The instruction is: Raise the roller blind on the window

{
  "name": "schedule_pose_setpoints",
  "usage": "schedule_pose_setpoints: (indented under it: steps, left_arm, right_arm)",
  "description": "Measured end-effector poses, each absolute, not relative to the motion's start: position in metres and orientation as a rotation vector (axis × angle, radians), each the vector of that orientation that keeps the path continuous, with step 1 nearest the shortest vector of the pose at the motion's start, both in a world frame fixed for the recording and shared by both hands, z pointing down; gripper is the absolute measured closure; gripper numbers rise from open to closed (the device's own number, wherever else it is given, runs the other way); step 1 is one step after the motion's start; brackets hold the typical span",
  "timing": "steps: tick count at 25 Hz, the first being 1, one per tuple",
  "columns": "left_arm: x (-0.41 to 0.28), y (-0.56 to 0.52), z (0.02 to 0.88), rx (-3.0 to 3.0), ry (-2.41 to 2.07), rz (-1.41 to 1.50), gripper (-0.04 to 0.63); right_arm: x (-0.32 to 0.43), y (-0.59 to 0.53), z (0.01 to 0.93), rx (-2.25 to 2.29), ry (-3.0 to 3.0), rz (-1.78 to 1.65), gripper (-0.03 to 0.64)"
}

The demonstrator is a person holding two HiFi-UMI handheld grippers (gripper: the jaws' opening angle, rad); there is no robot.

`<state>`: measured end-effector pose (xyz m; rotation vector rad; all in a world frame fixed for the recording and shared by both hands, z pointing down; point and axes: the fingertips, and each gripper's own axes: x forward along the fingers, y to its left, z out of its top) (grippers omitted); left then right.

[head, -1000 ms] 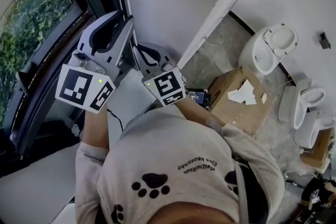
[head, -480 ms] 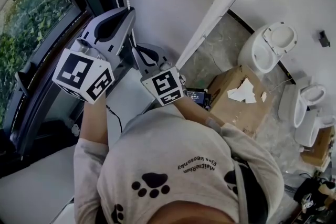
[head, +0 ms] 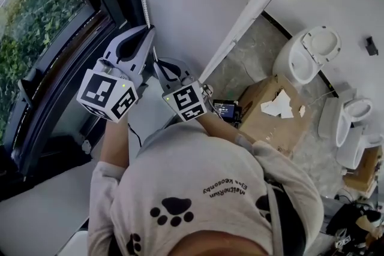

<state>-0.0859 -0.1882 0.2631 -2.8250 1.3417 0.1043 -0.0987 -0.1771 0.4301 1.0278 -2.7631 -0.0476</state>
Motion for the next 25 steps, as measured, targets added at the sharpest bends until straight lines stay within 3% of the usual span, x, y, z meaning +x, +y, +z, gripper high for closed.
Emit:
schedule_pose_setpoints:
  steps: [22,25]
  left_arm:
    - [-0.085,-0.185,0.310,-2.856,1.418,0.178,0.588]
    - [-0.087,-0.186,0.310,-2.856,1.426,0.184,0.588]
  right_arm:
    - [-0.089,-0.175,0.470,0.955,-2.661,0.011,0.603]
    - [-0.084,-0.175,0.446,0.973,-2.697,0.029,0.515]
